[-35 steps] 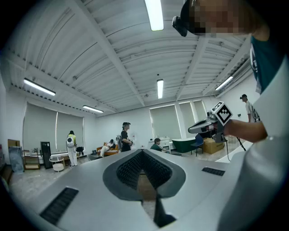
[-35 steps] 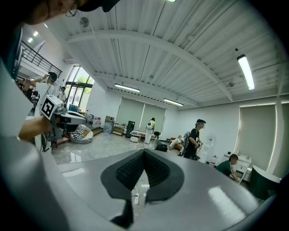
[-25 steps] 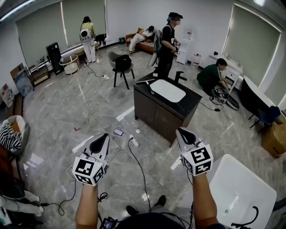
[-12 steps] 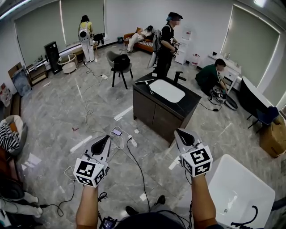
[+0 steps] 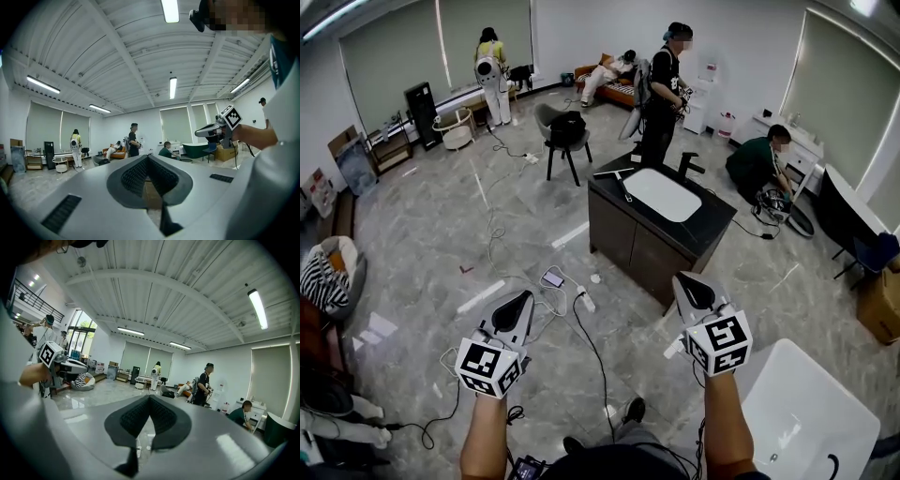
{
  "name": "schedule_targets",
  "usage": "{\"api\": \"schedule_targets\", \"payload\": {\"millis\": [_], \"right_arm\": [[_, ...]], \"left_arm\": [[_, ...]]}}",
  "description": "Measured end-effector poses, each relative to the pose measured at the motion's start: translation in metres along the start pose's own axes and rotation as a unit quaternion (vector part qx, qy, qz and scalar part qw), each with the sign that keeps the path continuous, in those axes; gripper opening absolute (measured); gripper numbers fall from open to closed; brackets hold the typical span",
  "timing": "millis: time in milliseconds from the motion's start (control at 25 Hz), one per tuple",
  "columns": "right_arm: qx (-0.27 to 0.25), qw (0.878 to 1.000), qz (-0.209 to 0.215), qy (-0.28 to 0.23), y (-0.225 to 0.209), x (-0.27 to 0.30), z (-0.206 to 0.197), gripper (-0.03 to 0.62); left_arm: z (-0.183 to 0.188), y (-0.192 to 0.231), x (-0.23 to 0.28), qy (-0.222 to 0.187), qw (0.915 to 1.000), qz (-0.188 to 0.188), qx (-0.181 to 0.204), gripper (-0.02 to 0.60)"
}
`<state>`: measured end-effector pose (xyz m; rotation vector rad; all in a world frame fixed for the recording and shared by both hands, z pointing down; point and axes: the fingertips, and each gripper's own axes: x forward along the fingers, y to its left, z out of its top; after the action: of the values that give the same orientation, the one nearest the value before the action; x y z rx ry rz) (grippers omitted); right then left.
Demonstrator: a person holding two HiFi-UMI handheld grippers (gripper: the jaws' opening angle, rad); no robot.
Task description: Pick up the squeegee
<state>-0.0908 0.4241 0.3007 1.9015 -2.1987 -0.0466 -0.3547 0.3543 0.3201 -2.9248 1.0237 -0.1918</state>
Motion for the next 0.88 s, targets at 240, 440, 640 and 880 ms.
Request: {"api": "schedule_targets", "payload": {"millis": [240,440,640,880], "right_arm": [[0.005,0.999,0.031,-0.005,-0.058,0.043,-0.015,0.011],[0.007,0.998,0.054,-0.008,-0.107,0.078,-0.022,0.011],[0.010,0.997,0.070,-0.010,-0.148,0.094,-0.031,0.011],[0.022,0.997,0.074,-0.014,-0.195,0.099,-0.043,0.011]], "left_arm": [[0.003,-0.006,0.059,0.011,0.9996,0.027,0.007,0.006],[0.005,-0.013,0.112,0.015,0.9989,0.044,0.005,0.006],[0.009,-0.029,0.150,0.019,0.9983,0.055,0.005,0.006],[0.013,-0.049,0.197,0.027,0.9981,0.054,0.010,0.006]]}}
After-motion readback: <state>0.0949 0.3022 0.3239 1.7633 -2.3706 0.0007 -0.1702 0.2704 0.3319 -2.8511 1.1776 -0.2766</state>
